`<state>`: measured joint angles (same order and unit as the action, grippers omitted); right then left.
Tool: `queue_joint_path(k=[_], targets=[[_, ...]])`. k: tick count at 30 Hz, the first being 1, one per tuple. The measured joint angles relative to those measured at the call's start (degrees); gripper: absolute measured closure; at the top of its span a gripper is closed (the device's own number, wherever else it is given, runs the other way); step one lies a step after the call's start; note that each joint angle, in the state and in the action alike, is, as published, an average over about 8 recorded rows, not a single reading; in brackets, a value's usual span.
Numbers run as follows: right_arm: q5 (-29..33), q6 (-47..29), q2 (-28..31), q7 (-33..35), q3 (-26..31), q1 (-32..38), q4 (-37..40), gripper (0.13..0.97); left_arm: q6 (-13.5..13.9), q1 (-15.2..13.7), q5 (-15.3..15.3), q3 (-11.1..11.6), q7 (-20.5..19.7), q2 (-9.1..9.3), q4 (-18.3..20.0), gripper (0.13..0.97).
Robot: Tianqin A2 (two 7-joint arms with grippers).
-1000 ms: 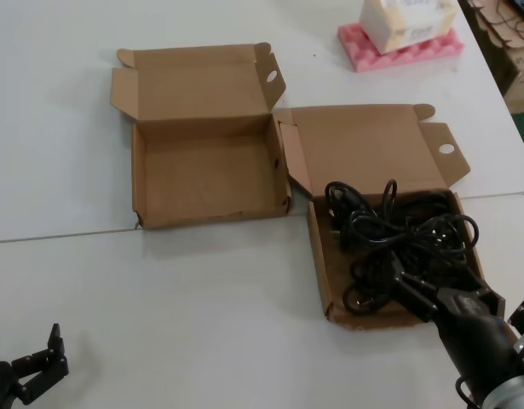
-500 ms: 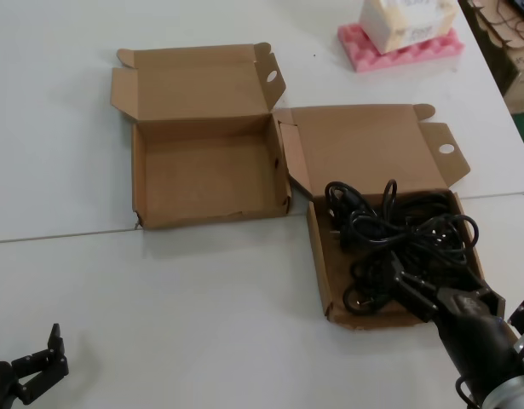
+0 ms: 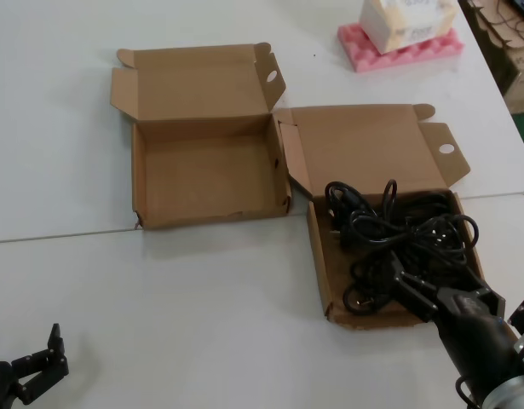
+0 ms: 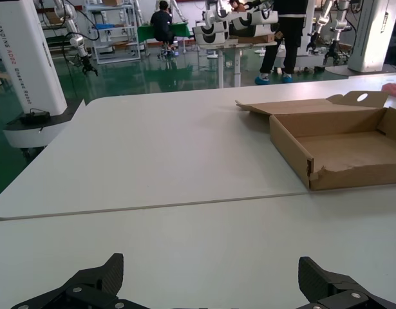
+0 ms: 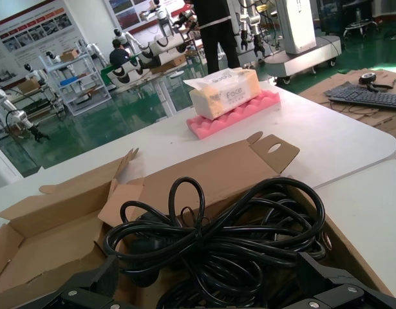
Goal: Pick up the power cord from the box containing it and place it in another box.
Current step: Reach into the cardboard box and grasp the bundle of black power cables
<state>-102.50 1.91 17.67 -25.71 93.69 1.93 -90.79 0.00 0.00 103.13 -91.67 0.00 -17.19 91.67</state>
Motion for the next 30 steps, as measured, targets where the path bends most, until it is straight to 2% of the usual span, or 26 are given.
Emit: queue_joint_path(k=[30], targets=[[0.0,0.0,0.0,0.0,0.0,0.0,0.0,0.129,0.0,0.0,0.0,0.0,0.0,0.0,0.0,0.132]])
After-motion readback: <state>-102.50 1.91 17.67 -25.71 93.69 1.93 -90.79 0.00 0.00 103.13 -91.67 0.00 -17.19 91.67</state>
